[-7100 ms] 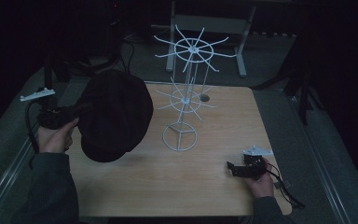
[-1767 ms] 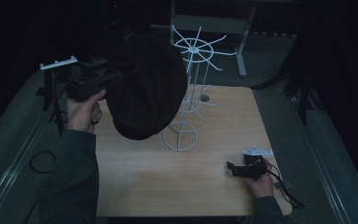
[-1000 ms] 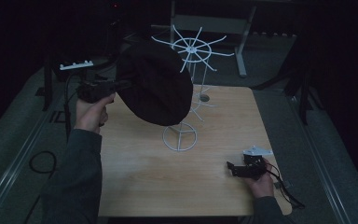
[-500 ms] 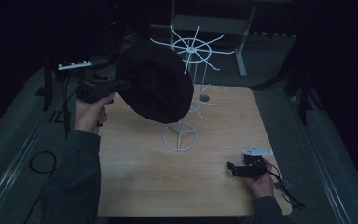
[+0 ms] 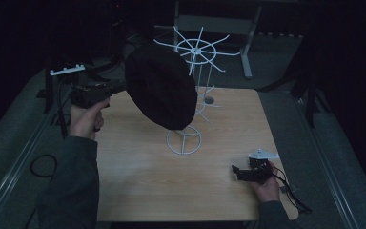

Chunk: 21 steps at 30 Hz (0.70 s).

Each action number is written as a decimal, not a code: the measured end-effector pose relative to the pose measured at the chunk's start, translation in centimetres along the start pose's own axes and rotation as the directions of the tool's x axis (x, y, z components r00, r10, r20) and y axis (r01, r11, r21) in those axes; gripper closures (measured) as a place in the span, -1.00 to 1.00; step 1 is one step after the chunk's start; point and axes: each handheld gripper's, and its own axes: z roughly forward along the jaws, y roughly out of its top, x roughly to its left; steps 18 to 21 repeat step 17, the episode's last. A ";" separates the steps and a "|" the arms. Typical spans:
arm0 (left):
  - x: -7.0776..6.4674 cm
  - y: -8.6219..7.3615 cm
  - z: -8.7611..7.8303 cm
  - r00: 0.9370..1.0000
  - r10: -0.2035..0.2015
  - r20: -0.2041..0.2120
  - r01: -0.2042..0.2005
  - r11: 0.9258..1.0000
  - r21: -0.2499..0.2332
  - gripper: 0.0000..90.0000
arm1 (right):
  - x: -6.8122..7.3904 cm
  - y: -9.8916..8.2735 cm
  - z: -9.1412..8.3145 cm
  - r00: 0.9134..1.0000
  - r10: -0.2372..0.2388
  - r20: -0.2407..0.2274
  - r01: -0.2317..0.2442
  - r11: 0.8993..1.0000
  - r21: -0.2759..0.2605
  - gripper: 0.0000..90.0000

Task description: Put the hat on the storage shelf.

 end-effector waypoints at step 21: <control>1.3 -1.7 -2.4 0.990 0.049 -0.131 -0.049 0.999 0.002 0.90 | 0.0 0.0 0.0 1.000 -0.002 0.000 0.002 1.000 -0.001 -0.71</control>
